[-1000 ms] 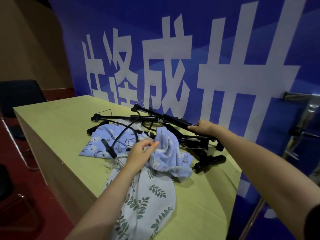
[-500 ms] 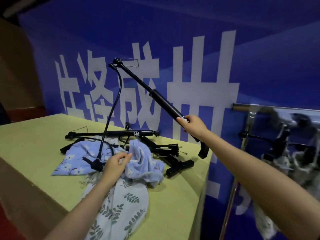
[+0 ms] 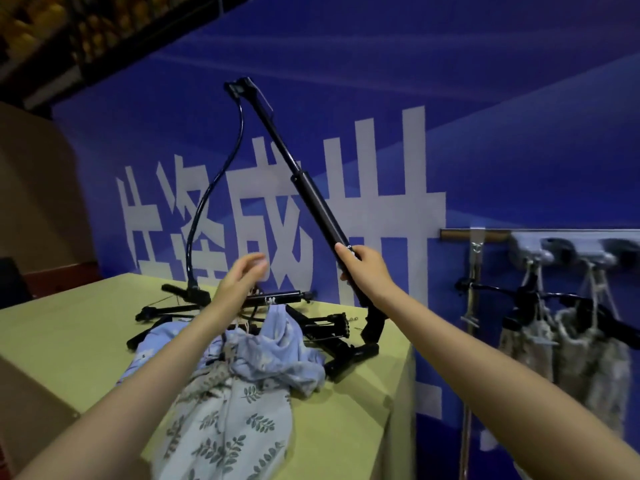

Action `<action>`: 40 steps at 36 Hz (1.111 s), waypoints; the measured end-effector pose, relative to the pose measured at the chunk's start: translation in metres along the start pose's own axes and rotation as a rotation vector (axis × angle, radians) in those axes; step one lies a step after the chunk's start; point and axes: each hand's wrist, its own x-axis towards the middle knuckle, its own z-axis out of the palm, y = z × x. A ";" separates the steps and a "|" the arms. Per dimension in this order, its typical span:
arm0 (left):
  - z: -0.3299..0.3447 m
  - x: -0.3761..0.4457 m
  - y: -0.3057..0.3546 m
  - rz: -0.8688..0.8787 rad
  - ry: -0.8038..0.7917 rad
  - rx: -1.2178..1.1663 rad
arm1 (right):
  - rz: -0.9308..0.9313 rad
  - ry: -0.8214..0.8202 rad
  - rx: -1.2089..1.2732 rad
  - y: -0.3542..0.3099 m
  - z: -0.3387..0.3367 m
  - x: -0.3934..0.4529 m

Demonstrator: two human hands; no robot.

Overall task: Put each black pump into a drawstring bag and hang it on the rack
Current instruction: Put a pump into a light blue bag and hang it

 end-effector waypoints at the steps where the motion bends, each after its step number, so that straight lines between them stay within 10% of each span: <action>1: 0.000 0.006 0.012 0.020 0.016 -0.006 | 0.005 -0.006 0.028 -0.001 0.000 -0.003; 16: 0.042 0.073 0.082 -0.134 0.090 -0.194 | 0.153 -0.009 0.344 0.035 0.014 -0.049; 40: 0.084 0.097 0.132 0.049 0.229 -0.460 | 0.001 -0.096 0.176 0.067 0.005 -0.062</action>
